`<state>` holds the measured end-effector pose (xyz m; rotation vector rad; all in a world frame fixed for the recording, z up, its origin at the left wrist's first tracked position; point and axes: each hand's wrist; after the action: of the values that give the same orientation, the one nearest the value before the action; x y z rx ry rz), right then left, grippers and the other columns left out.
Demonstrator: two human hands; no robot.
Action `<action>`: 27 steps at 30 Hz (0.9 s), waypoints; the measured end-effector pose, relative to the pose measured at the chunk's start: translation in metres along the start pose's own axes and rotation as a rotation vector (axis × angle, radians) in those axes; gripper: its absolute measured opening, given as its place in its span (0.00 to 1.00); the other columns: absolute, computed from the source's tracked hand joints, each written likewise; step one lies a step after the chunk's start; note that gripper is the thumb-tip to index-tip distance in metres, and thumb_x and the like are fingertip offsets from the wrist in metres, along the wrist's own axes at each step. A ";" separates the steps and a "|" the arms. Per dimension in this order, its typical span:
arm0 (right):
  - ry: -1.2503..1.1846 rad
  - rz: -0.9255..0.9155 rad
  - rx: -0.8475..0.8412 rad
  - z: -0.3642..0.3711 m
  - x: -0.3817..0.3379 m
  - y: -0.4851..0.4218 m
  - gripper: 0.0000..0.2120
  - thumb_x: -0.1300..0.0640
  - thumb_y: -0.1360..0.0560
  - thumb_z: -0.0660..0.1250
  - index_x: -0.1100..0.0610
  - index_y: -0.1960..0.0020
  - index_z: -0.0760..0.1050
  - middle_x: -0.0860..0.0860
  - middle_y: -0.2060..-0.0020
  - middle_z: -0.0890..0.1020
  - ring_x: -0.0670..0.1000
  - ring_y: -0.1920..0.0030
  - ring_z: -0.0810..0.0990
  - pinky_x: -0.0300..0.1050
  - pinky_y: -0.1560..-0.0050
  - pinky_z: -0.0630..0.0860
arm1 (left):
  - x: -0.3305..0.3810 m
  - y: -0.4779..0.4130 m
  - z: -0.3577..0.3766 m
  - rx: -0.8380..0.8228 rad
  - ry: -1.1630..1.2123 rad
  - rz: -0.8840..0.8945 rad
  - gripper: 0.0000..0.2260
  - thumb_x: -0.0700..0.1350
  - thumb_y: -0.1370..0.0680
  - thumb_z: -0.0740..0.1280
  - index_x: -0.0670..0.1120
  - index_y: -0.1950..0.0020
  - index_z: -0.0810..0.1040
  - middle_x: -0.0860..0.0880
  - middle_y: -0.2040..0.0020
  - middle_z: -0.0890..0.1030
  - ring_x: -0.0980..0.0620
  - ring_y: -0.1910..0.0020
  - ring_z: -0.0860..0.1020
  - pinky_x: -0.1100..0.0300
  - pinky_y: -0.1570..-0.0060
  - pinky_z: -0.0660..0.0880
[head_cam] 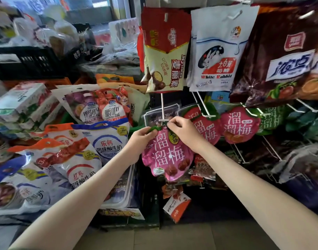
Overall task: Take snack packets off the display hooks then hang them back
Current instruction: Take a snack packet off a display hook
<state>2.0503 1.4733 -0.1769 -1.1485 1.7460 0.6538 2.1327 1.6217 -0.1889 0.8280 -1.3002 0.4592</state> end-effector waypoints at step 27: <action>0.081 0.095 0.197 -0.100 0.057 0.001 0.04 0.57 0.22 0.63 0.53 0.56 0.72 0.52 0.60 0.76 0.51 0.57 0.74 0.45 0.60 0.66 | -0.007 -0.008 0.055 0.011 -0.522 0.136 0.09 0.50 0.21 0.64 0.52 0.60 0.79 0.50 0.69 0.75 0.52 0.72 0.69 0.59 0.69 0.63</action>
<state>2.0006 1.3691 -0.1844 -0.9730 1.8972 0.4843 2.1005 1.5765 -0.1955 0.9059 -1.8453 0.3685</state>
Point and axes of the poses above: each hand's wrist, its own y-axis away from the middle knuckle, its own z-axis out of the palm, x = y × z
